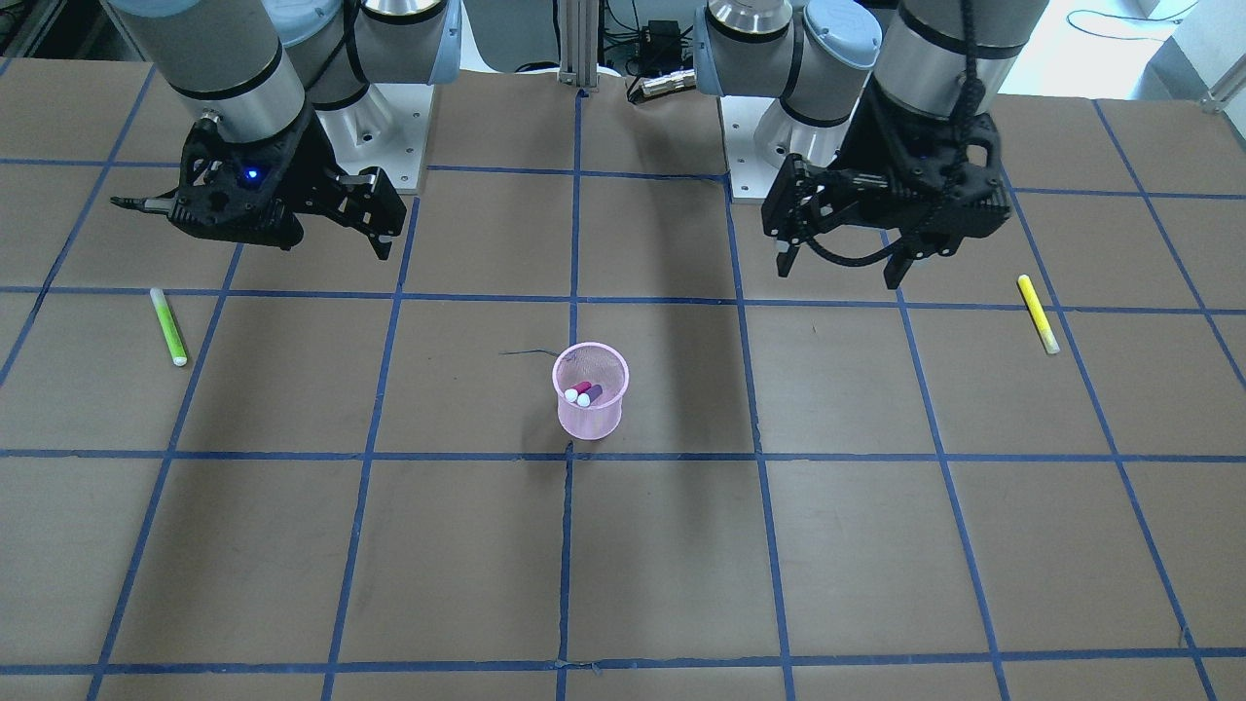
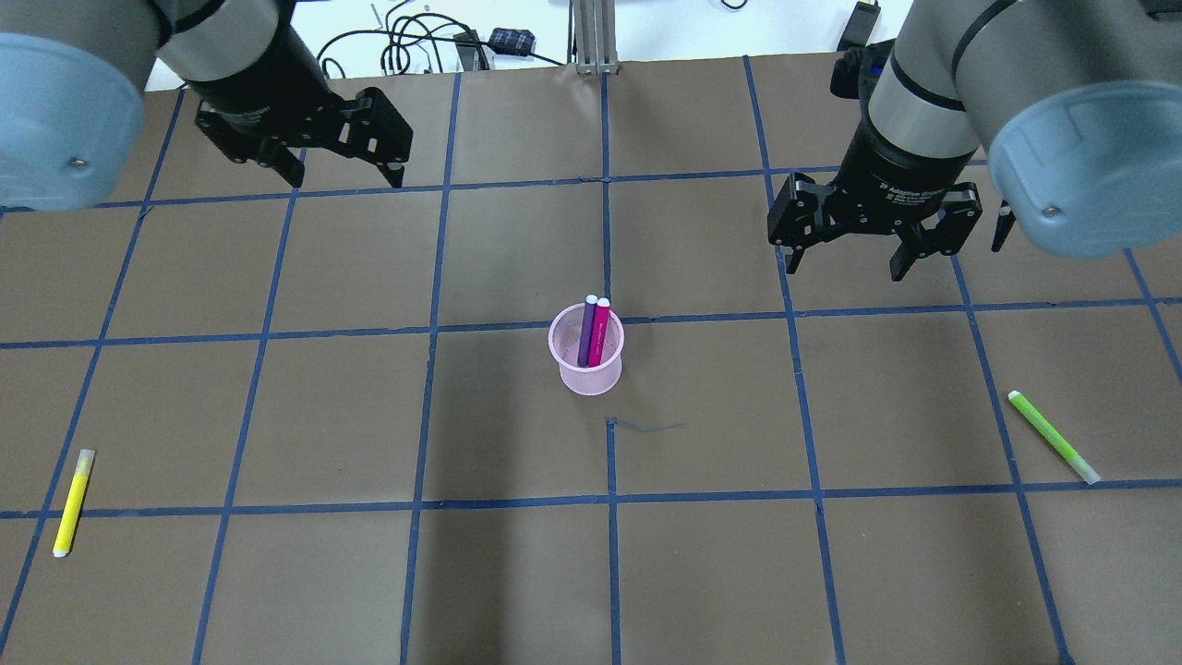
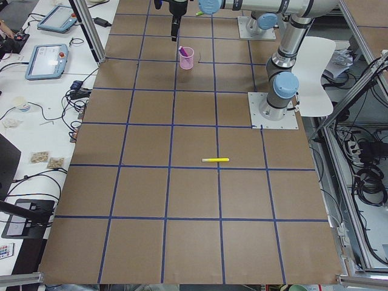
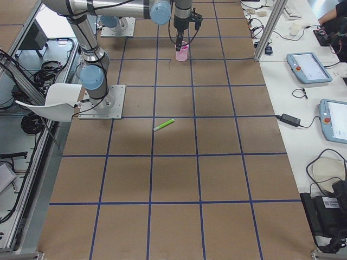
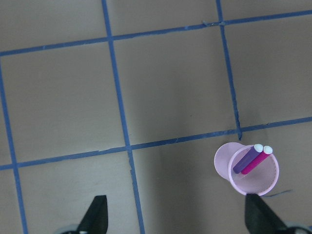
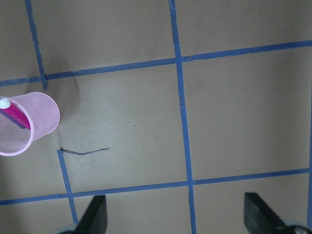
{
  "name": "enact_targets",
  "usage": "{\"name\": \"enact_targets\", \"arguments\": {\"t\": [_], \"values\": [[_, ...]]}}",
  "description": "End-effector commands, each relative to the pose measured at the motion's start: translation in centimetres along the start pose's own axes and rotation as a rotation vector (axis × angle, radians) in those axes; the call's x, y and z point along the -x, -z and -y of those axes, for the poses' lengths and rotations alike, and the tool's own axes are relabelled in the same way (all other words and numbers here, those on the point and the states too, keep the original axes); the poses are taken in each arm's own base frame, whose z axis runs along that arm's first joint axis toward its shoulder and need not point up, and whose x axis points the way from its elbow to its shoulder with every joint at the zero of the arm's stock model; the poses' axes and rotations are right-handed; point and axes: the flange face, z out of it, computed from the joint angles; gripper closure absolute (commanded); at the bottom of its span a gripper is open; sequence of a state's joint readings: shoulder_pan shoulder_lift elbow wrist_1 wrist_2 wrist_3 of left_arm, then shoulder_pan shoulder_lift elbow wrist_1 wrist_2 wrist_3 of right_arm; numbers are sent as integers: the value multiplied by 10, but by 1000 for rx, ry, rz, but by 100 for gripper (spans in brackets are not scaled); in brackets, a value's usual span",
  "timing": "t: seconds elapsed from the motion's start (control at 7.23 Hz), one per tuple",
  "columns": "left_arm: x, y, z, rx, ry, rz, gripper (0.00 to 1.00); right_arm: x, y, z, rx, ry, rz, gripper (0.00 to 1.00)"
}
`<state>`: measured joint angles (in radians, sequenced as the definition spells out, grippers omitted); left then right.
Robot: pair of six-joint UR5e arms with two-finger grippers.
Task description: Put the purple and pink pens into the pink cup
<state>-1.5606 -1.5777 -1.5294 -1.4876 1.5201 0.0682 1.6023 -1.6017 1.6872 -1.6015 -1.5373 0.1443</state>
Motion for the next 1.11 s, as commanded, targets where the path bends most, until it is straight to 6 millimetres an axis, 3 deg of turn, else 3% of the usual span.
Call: {"name": "enact_targets", "arguments": {"t": [0.0,0.97], "values": [[18,10,-11,30,47,7,0,-3,1,0,-3,-5,-2,0],[24,14,2,36,45,54,0,-11,7,2,-15,-16,-9,0]]}}
